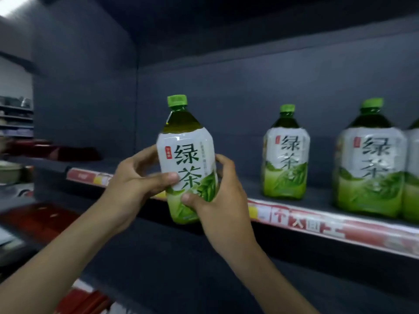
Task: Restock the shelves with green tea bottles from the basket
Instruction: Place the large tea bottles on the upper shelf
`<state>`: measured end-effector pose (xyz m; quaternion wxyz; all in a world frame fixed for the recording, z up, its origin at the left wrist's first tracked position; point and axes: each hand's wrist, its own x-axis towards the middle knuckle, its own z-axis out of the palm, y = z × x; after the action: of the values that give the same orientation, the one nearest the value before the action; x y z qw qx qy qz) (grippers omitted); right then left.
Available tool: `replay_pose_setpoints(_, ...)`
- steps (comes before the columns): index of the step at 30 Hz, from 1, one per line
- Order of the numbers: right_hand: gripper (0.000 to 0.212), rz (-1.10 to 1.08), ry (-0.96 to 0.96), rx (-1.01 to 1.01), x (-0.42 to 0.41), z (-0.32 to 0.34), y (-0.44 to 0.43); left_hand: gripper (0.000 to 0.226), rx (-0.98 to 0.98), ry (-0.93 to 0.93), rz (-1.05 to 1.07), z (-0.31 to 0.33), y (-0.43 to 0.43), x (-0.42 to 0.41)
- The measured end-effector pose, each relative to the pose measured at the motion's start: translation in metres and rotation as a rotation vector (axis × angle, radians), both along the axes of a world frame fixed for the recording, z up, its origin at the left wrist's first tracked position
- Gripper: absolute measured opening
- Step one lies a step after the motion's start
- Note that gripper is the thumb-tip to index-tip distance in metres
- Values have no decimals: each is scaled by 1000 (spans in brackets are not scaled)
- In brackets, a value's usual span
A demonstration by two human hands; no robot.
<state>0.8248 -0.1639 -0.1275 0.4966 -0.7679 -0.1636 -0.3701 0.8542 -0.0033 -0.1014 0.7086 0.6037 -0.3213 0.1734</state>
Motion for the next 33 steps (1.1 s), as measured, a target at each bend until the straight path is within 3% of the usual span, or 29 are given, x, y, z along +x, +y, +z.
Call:
replay_pose_setpoints(5, 75, -214, -33, -89, 28, 30, -35, 64, -43, 52, -113, 31, -51, 47)
replay_pose_setpoints(8, 73, -331, -21, -150, 43, 34, -49, 50, -25, 86, -135, 36, -76, 69)
replay_pose_setpoints(13, 71, -530, 108, -266, 57, 32, -62, 50, 19, 110, -153, 26, -101, 105)
replay_pose_setpoints(18, 78, -508, 131, -384, 51, 30, -71, 57, -11, 148, -226, 20, -111, 119)
replay_pose_setpoints(21, 58, -497, -1, -397, 23, 27, -88, 46, 4, 46, -81, 19, -117, 111)
replay_pose_setpoints(24, 59, -645, -181, -360, 1, 23, -113, 38, 37, -273, 524, 9, -133, 79)
replay_pose_setpoints(25, 64, -706, -188, -370, -1, 21, -121, 35, 68, -377, 617, 5, -142, 65)
replay_pose_setpoints(28, 83, -767, -5, -391, 5, 17, -136, 42, 299, -486, 541, -6, -176, 41)
replay_pose_setpoints(30, 91, -724, 97, -369, 9, 15, -141, 52, 414, -438, 469, -10, -192, 40)
replay_pose_setpoints(33, 92, -666, 123, -358, 13, 13, -144, 61, 440, -316, 348, -10, -203, 42)
